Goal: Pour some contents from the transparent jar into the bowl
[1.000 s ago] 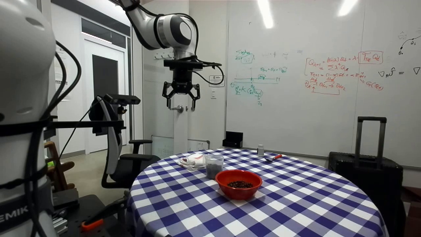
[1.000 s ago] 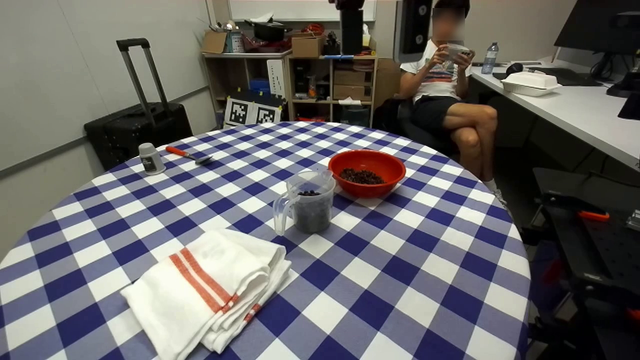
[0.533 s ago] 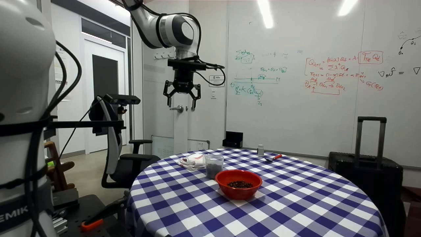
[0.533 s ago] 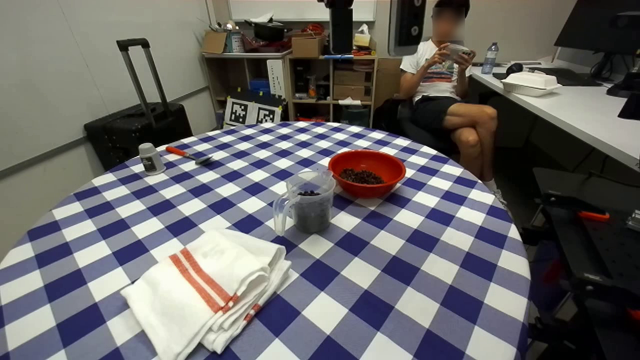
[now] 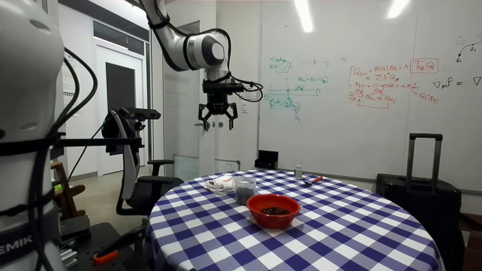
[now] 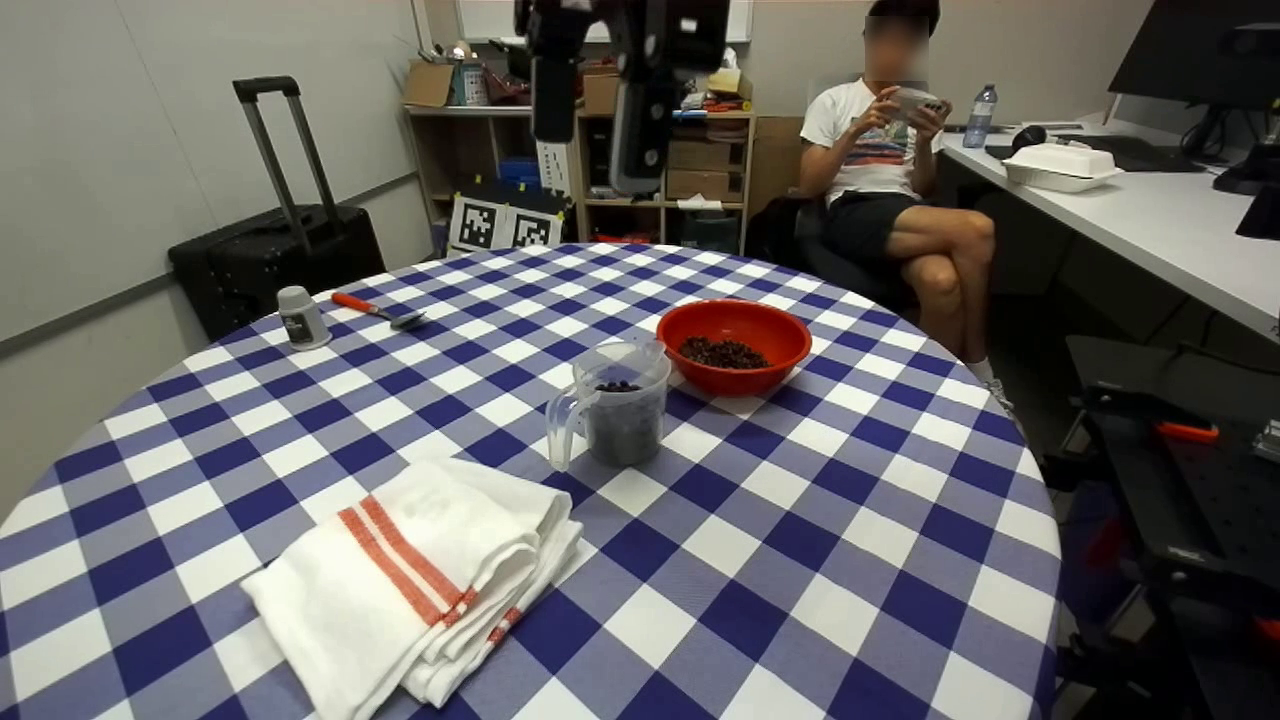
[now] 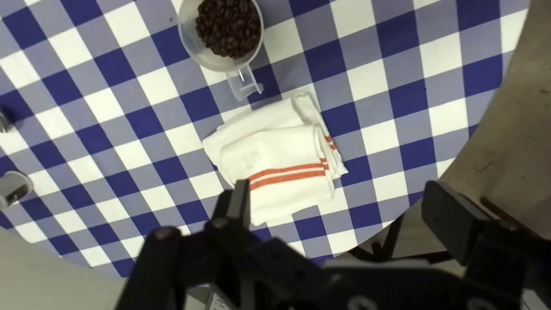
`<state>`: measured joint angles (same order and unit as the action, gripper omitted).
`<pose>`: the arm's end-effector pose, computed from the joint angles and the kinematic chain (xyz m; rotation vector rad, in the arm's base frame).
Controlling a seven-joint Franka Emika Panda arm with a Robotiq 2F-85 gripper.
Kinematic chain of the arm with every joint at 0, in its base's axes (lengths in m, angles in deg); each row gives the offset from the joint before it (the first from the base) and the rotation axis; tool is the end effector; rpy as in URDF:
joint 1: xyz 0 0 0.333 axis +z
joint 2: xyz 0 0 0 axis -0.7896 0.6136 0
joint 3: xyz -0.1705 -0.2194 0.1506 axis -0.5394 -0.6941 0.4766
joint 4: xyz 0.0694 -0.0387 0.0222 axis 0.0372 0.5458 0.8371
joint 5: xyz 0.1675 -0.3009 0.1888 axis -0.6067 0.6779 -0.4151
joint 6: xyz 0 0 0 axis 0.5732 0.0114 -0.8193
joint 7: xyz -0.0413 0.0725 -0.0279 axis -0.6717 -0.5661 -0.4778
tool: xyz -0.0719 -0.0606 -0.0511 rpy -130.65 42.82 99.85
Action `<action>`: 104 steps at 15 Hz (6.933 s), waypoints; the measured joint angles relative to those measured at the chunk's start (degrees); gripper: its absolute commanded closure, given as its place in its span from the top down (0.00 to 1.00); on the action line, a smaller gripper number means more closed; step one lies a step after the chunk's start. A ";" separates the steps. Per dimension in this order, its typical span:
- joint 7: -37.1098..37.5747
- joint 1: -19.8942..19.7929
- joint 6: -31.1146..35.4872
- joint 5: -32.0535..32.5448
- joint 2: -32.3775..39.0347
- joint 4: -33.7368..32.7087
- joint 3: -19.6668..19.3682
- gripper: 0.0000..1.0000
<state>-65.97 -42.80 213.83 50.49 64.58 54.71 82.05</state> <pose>0.5257 0.1822 0.3822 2.7261 1.4701 0.2356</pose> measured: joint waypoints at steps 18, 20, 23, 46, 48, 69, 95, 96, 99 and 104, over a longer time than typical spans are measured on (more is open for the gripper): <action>-10.49 -2.23 -6.47 13.68 27.49 -19.92 -0.83 1.00; -10.98 -2.23 -7.13 13.68 28.76 -21.24 -0.61 1.00; -11.25 -2.20 -8.11 13.68 30.16 -22.64 -0.38 1.00; -13.02 -2.91 -11.66 13.38 34.48 -27.41 -0.41 0.07; -13.16 -4.52 -10.93 12.41 33.60 -27.47 -0.34 0.07; -46.91 -23.89 1.69 -39.93 13.05 -2.98 0.86 0.07; -94.26 -20.04 1.16 -114.49 -2.78 17.93 -15.26 0.07; -95.65 -20.04 -0.05 -116.52 -3.00 18.65 -15.57 0.07; -97.99 -20.04 -2.42 -120.36 -3.27 19.92 -16.20 0.07; -99.38 -20.05 -4.63 -124.09 -3.28 20.59 -17.00 0.07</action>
<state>-165.35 -62.85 209.19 -73.59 61.30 75.29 65.05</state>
